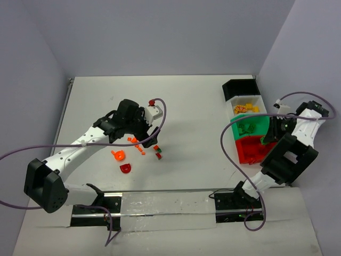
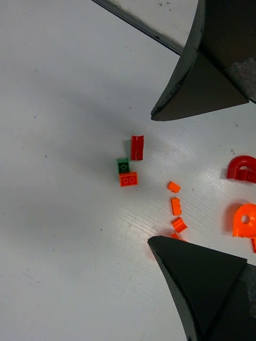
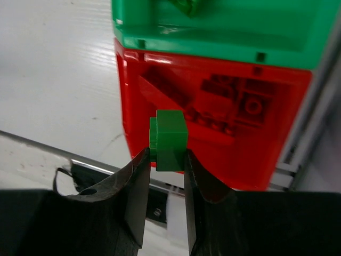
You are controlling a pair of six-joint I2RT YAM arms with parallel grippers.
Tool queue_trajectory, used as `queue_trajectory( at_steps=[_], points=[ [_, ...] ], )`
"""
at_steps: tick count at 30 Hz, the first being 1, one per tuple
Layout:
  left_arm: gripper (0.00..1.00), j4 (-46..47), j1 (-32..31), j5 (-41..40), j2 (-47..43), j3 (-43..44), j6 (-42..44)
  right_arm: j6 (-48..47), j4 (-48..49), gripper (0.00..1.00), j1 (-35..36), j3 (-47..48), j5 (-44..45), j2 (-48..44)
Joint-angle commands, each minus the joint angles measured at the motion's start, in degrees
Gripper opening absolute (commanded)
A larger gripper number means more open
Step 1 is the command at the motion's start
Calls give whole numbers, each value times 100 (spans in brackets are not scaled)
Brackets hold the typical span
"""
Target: Sort the legos into containers by color
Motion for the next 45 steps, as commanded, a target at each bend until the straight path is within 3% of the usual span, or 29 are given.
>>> queue_trajectory(
  at_steps=[1,8,13,22,30,37,39,41,45],
  points=[
    [99,211,48,149,103,219,-70,-528,-463,0,-100,586,17,-98],
    [99,255,100,141,187,253,-106,-347,-914,0,-45,1381,-838,511],
    [99,276,258,196,218,291,-142,278,-442,0,405,1528,-1198,836],
    [99,308,556,273,194,280,-241,1530,905,0,1197,1561,-167,1081],
    [99,357,699,297,145,160,-232,1662,1608,1,1271,1167,1016,1141],
    [99,362,741,281,145,147,-271,1774,1921,25,1368,1114,1178,1343],
    [99,345,764,258,137,132,-279,1836,1963,47,1467,1122,1300,1412],
    [99,323,808,244,108,119,-280,1850,1972,61,1510,1114,1324,1389],
    [99,273,943,282,48,103,-320,1897,1916,65,1690,1114,1247,1182]
  ],
)
